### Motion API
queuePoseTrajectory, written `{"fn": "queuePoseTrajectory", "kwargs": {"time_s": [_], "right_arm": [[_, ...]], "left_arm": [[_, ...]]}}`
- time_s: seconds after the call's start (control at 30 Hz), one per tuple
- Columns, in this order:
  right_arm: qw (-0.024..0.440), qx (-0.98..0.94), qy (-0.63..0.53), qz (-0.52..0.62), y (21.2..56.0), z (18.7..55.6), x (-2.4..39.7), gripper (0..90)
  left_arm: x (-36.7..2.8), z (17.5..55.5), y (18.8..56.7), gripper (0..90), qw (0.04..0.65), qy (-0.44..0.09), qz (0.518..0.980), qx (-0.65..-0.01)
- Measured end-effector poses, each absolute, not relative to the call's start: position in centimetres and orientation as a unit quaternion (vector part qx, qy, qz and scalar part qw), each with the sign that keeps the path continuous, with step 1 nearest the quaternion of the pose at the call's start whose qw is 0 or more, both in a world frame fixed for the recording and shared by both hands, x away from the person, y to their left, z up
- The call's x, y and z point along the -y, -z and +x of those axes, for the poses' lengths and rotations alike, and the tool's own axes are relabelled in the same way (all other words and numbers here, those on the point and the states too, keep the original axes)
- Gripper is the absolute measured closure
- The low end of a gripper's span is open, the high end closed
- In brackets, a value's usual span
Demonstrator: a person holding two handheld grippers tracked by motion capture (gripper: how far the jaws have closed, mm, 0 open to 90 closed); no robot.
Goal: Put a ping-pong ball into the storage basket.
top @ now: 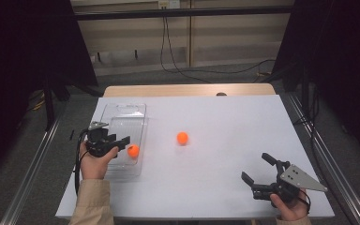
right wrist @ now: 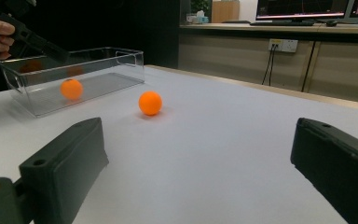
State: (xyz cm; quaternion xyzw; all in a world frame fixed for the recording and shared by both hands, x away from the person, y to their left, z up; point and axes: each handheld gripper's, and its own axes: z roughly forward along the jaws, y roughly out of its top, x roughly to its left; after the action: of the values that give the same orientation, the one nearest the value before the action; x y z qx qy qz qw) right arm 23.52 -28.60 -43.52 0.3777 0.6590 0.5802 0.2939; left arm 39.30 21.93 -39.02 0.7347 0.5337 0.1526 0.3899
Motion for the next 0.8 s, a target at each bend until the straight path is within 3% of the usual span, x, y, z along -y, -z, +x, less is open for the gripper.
{"fn": "queuePoseTrajectory", "kwargs": {"time_s": [0.3, 0.8], "right_arm": [[0.295, -0.658, -0.581, 0.377, 43.5, 23.5, 28.7, 2.5], [0.296, -0.657, -0.581, 0.379, 43.5, 23.4, 28.8, 2.5]], "left_arm": [[-21.6, 39.1, 38.7, 27.3, 0.404, -0.149, 0.731, -0.529], [-20.1, 38.7, 37.9, 20.3, 0.417, -0.142, 0.743, -0.503]]}}
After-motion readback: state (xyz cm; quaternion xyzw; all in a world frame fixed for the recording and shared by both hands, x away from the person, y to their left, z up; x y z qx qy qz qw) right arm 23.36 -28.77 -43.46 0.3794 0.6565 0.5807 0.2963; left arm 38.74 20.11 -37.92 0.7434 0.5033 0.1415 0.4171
